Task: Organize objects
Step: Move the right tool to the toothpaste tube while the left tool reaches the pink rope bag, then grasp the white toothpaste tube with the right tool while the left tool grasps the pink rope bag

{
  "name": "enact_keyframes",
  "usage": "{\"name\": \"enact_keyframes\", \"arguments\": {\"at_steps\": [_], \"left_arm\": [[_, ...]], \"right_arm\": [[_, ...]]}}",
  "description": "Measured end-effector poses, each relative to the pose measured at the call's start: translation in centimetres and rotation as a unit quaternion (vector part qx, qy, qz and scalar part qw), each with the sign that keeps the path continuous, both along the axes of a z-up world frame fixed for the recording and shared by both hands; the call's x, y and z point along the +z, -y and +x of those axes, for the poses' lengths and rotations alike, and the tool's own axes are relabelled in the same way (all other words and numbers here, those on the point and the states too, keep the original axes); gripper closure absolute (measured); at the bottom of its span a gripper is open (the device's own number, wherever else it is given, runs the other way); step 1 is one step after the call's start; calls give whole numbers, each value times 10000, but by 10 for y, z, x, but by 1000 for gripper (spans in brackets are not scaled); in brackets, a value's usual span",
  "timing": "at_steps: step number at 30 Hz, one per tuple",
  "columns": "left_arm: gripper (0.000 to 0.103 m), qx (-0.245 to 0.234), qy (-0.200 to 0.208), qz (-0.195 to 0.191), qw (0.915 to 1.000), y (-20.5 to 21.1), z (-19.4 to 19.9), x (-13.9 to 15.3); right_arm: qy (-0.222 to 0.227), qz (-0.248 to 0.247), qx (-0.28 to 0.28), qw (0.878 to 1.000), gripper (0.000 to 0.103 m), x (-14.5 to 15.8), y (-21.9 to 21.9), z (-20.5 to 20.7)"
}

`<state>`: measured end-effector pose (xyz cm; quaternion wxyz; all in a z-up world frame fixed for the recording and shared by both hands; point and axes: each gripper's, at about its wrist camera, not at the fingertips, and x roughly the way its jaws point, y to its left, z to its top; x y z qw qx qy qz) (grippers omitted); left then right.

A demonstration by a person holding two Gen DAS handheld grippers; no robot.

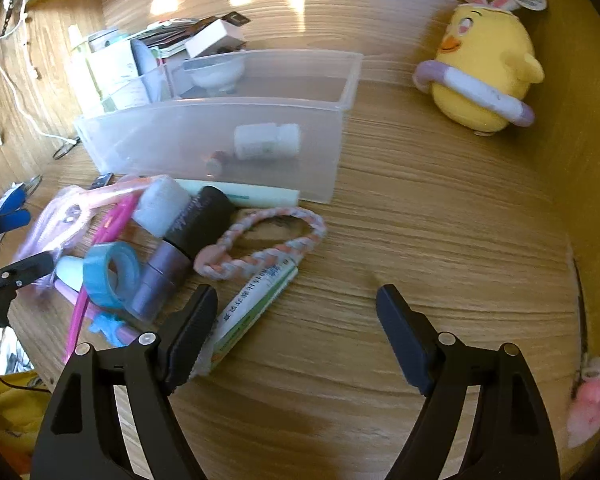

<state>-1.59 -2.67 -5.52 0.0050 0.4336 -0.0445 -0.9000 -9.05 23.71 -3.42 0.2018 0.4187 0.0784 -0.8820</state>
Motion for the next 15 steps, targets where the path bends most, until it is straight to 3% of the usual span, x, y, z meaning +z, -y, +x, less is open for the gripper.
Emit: {"name": "enact_keyframes", "arguments": {"at_steps": [4,8,10,15], "left_arm": [[6,20,42,207,9998,7,0,0],[6,-84,21,22,10000,2,-7,-4],[5,-101,103,-35,9999,0,-13,-10],[6,13,50,523,9986,16,-18,-14]], "right_arm": [[-97,78,-44,9999,30,-2,-4,3],[-177,74,101,9998,41,-3,2,6],[-241,103,155,9995,51,-3,6,7],[-272,14,71,9996,76,-3,3,7]]}}
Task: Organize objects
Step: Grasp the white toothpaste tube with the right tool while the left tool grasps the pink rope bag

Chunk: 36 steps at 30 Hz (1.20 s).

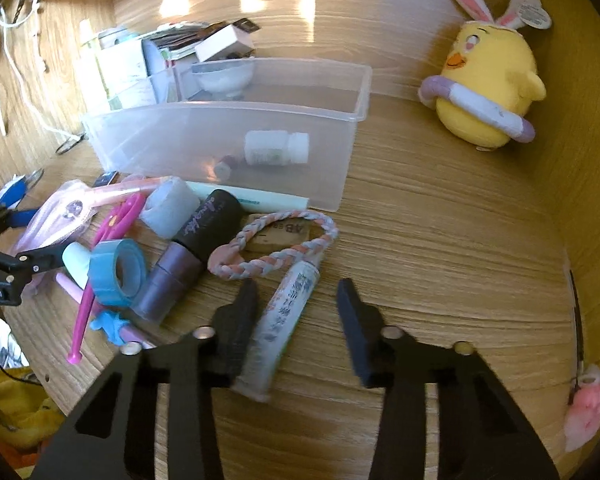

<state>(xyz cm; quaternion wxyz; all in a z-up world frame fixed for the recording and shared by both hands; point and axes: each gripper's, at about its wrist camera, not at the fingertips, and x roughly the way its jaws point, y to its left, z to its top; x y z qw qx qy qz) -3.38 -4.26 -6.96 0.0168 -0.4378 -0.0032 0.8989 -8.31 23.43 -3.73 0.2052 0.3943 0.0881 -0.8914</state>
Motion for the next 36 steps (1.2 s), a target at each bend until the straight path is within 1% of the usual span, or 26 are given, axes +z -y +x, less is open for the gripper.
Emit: {"name": "enact_keyframes", "arguments": {"at_steps": [1,3,4,5,8,11,16,23,25,27,32,36], "left_arm": [[9,10,-26,8,10000,1,0,0],[21,-1,-97,-8,10000,0,2,1],[32,-31,-126,5,9999,-1,4,2],[37,-35,-140,-1,9999,-2,4,3],[42,26,-161,70,9998,-1,5,5],[44,132,-184,187,9996,4,8,7],[45,259,-291,309,9988,11,15,17],[45,267,-763,519,9954,17,22,48],[45,251,-927,510,9941,16,22,60],[45,228,-1086,502,9926,15,21,71],[45,153,-1340,603,9890,14,7,93],[45,107,-1463,510,9879,10,-6,104]], "right_arm": [[-2,-23,-50,10000,82,0,-2,0],[17,-88,-123,9999,88,0,-7,1],[35,-121,-162,9998,88,1,-10,1],[46,-146,-197,9997,88,1,-12,1],[51,-197,-319,9993,88,1,-18,1],[17,-271,-416,9988,88,4,-25,1],[-139,-370,-494,9980,88,16,-32,3],[-422,-650,-475,9959,88,38,-36,3],[-531,-744,-441,9948,88,47,-35,2],[-633,-812,-398,9939,88,56,-32,0],[-881,-929,-241,9915,88,76,-21,-9],[-1069,-981,-125,9893,88,91,-13,-19]]}}
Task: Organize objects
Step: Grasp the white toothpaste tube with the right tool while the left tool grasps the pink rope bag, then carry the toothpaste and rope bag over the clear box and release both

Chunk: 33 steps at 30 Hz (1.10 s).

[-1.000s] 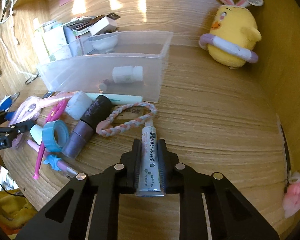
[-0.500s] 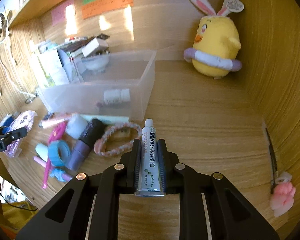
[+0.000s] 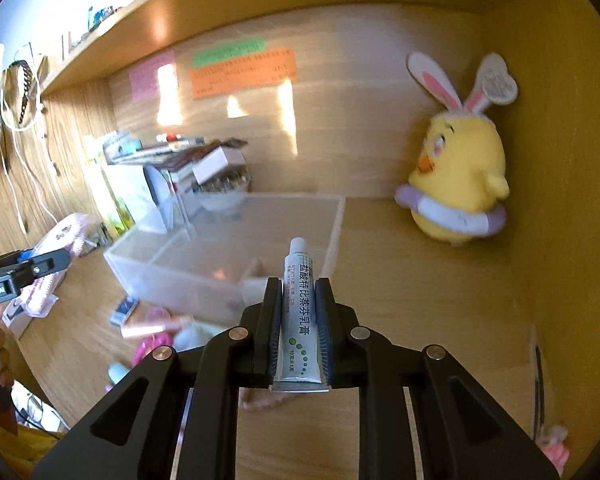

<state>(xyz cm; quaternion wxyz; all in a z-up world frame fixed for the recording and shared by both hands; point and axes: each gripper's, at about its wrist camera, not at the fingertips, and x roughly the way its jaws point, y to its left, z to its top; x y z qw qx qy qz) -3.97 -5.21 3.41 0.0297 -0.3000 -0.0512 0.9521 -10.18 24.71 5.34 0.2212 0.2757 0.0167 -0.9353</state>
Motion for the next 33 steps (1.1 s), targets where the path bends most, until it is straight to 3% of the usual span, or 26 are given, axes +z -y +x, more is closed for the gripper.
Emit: {"name": "enact_keyframes", "arguments": {"at_steps": [14,24,33], "left_arm": [[45,-195,97,128,9997,-8,-54,12],[45,-433,771,257,9957,-16,-105,-13],[45,-575,957,54,9937,-29,-124,-25]], "right_arm": [[-95,-132,393,9991,88,18,35,-39],[603,51,738,9954,88,-16,62,-74],[899,229,941,9912,88,-35,78,-85]]}}
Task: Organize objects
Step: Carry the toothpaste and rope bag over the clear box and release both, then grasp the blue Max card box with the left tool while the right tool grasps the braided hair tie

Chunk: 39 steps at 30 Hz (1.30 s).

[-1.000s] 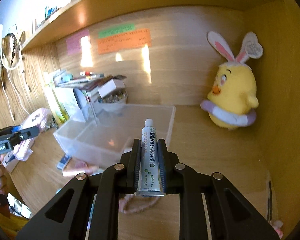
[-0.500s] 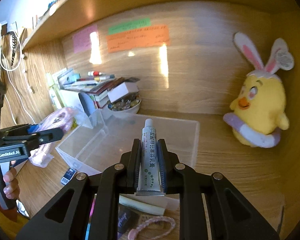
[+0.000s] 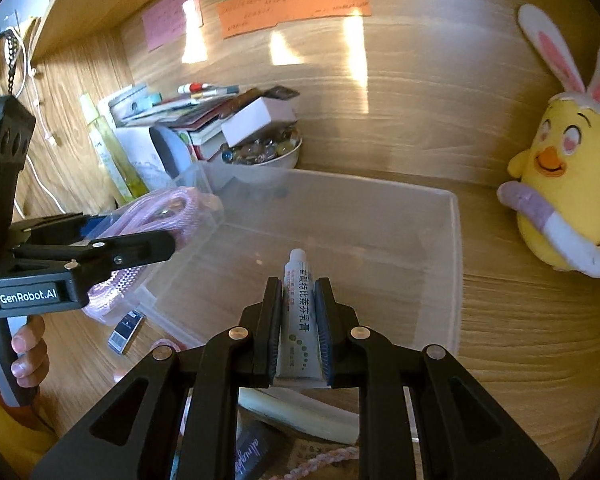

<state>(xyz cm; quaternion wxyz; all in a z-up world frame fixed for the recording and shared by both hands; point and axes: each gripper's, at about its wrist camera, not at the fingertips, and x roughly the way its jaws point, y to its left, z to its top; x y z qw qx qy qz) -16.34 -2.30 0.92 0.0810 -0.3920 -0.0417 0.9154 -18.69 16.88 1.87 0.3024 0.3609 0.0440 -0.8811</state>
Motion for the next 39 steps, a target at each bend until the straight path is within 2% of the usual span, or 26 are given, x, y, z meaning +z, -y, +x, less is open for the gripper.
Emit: {"name": "enact_keyframes", "arguments": {"at_steps": [5,11,18,23,28,32,39], "left_arm": [[45,-115,41,-134,9998,-8,-5,-1],[45,-200,104,-65,9997,-10,-4,-4],[38,-125,-280,-258,9992,-11,17,12],[18,-43,-687,-499,9964,-14,38,29],[10,93,-914,-695,9933,-12,60,37],[7,237,-875,-687,9935,-2,72,34],[6,545,-501,-597,9955,21,83,12]], "right_arm": [[93,56,88,9999,88,-4,6,-1],[103,69,93,9999,87,-2,5,3],[-89,199,33,9998,70,5,2,16],[-371,267,-32,9990,59,16,-3,32],[-586,322,-169,9976,48,24,-14,48],[-628,284,-306,9972,39,26,-26,59],[-406,246,-540,9974,39,17,-51,73]]}}
